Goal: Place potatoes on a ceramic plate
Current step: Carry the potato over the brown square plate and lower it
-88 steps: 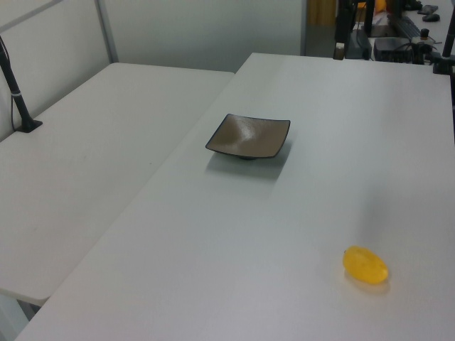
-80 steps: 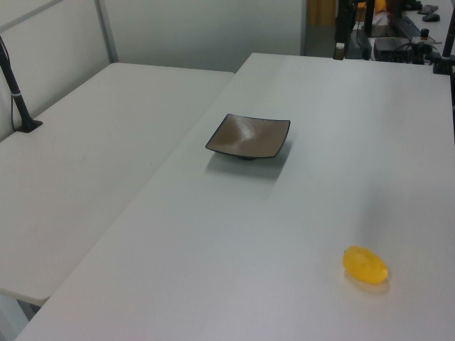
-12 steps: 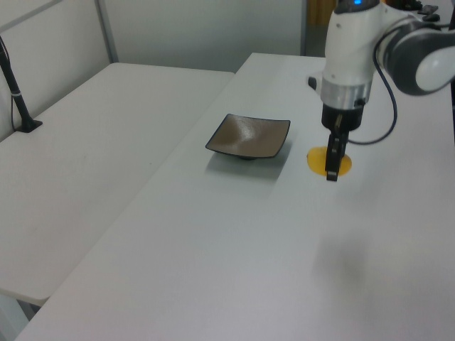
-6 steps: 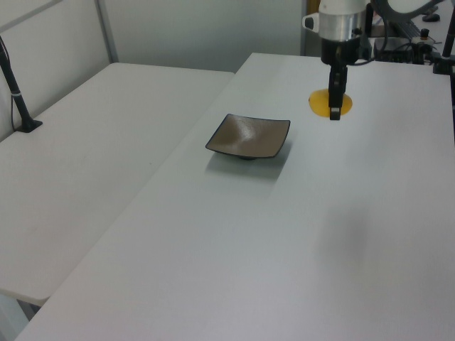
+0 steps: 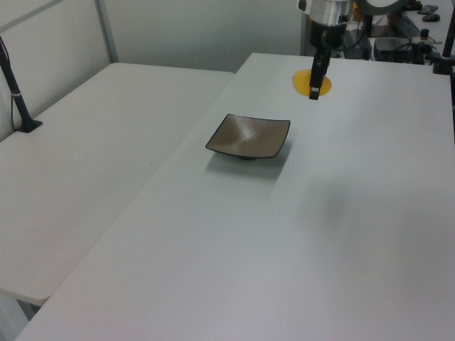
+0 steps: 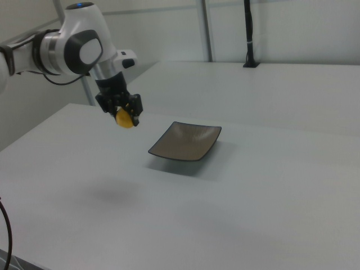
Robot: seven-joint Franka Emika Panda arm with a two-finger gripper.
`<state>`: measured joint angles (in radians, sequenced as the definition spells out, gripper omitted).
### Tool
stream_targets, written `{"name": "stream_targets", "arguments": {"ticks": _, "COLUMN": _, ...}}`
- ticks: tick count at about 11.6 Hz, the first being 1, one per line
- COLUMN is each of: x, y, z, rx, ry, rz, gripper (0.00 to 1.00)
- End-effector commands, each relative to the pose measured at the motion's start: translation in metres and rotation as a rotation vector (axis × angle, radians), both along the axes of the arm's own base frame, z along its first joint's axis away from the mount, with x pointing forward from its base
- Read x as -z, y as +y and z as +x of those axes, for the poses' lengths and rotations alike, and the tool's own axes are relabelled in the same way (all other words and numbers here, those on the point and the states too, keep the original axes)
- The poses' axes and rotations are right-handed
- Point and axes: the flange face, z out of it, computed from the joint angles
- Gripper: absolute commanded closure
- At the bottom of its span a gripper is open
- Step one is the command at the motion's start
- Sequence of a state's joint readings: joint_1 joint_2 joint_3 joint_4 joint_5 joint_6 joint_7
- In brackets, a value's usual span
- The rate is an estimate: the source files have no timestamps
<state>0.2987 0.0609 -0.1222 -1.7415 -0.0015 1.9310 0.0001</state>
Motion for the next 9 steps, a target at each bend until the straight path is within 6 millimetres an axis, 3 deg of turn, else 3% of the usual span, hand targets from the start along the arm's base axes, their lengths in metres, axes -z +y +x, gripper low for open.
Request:
{"name": "stream_targets", "arguments": {"ticks": 1, "x": 0.014, "y": -0.029, "z": 0.046, "rx": 0.023, "ry": -0.104, "rz": 0.011, "gripper": 0.85}}
{"name": "stream_targets", "arguments": {"ticks": 3, "x": 0.034, "y": -0.041, "z": 0.074, "rx": 0.047, "ry": -0.212, "rz": 0.014, "gripper": 0.85}}
{"name": "stream_targets", "arguments": {"ticks": 5, "x": 0.066, "y": -0.041, "z": 0.096, "rx": 0.048, "ry": -0.285, "rz": 0.01, "gripper": 0.85}}
{"name": "stream_targets", "arguments": {"ticks": 9, "x": 0.125, "y": -0.04, "z": 0.123, "rx": 0.042, "ry": -0.383, "rz": 0.002, "gripper": 0.85}}
